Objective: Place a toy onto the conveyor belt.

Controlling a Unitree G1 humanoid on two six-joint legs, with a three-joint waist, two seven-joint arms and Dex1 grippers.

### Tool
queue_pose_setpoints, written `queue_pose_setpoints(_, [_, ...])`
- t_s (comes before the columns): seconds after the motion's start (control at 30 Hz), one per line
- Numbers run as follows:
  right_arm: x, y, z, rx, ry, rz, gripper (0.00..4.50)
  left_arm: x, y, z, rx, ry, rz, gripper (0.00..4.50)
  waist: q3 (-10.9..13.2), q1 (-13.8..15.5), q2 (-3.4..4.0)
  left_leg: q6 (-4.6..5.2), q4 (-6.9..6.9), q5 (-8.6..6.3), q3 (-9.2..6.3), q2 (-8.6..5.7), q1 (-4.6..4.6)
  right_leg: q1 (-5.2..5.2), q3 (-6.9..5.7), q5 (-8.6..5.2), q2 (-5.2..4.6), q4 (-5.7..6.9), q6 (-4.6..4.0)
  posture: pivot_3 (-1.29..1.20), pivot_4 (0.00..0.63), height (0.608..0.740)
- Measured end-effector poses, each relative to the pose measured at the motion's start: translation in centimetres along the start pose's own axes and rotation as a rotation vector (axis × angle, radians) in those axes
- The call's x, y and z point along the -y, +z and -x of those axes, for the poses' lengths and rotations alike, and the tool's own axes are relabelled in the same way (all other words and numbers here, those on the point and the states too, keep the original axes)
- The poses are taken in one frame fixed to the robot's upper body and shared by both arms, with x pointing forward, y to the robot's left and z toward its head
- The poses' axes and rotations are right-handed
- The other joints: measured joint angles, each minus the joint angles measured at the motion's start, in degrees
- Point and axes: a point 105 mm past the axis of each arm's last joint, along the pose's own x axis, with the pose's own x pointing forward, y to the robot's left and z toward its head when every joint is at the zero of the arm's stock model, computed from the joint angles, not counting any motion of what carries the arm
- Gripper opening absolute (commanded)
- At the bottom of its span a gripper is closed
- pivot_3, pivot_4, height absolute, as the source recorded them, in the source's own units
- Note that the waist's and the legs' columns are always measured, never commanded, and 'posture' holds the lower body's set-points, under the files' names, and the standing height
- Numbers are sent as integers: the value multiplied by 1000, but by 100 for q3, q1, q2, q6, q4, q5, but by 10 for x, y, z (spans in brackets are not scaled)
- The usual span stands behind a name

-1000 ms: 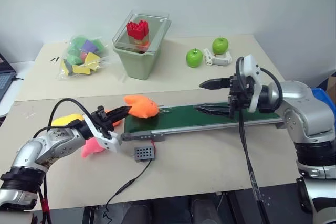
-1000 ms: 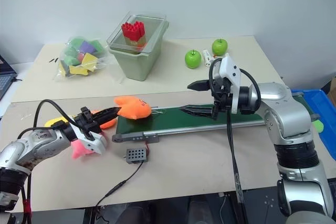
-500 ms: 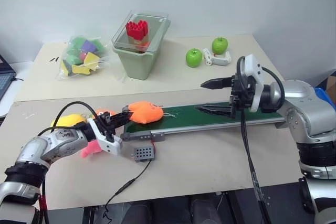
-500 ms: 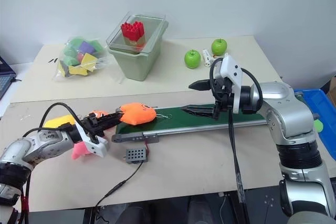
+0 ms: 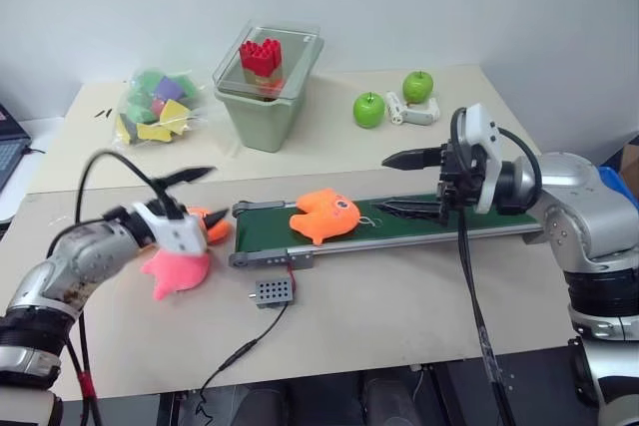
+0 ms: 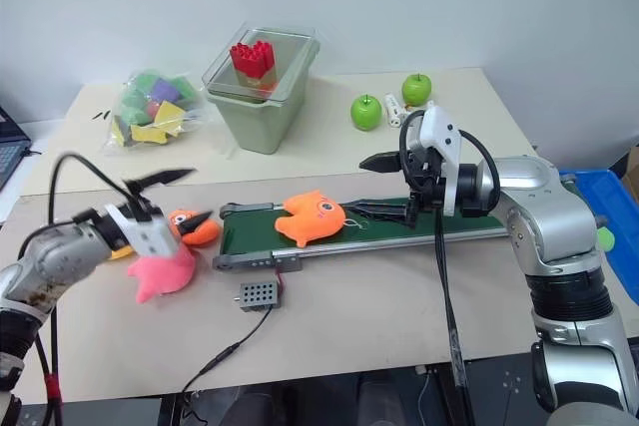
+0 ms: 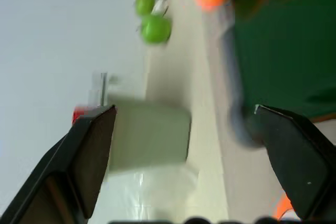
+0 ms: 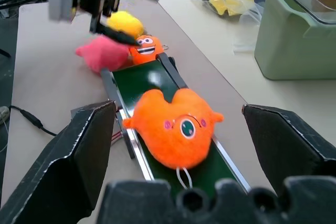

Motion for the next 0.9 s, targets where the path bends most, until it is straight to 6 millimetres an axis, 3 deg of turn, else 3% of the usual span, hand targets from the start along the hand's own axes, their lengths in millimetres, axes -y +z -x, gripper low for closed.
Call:
queue_pose_setpoints(0.13, [4, -5, 6, -25, -18, 3, 4500, 20, -3, 3, -128, -257, 570, 4400, 2, -56, -2, 29, 31, -17, -5, 2, -7, 7, -9, -1, 1, 7, 2, 0, 150, 740])
queue_pose_setpoints(0.23, [8, -7, 8, -34, -25, 9, 4500, 24, 34, 13, -78, -468, 761, 4400, 3, -105, -1, 33, 33, -19, -5, 2, -4, 12, -8, -2, 0, 1, 3, 0, 150, 740])
queue_pose_setpoints(0.27, [10, -8, 8, -41, -26, 14, 4500, 18, 56, 14, -17, -519, 779, 4400, 4, -108, 1, 32, 33, -19, -3, 2, -1, 14, -7, -2, 0, 0, 3, 0, 150, 740])
queue_pose_setpoints(0.33, [11, -6, 8, -41, -21, 24, 4500, 11, 77, 15, 38, -565, 788, 4400, 5, -108, 5, 31, 31, -18, -3, 2, 7, 21, -9, -2, 1, 1, 2, 0, 150, 740])
queue_pose_setpoints(0.5, [12, -7, 10, -39, -26, 24, 4500, 7, 80, 11, 37, -551, 833, 4400, 6, -114, 10, 31, 32, -18, 3, 2, 23, 38, -2, -1, 2, 1, 2, 0, 150, 740])
queue_pose_setpoints(0.67, [12, -12, 11, -43, -38, 9, 4500, -23, 82, -6, 66, -399, 914, 4400, 7, -1, 8, 30, 40, -17, -1, 0, 20, 39, -5, 0, 2, -1, 2, 0, 150, 740])
queue_pose_setpoints(0.9, [12, -12, 12, -43, -39, 9, 4500, -19, 84, -10, 71, -410, 961, 4400, 7, 8, 8, 29, 36, -17, 0, 0, 17, 34, -3, 0, 2, -5, 1, 0, 150, 740])
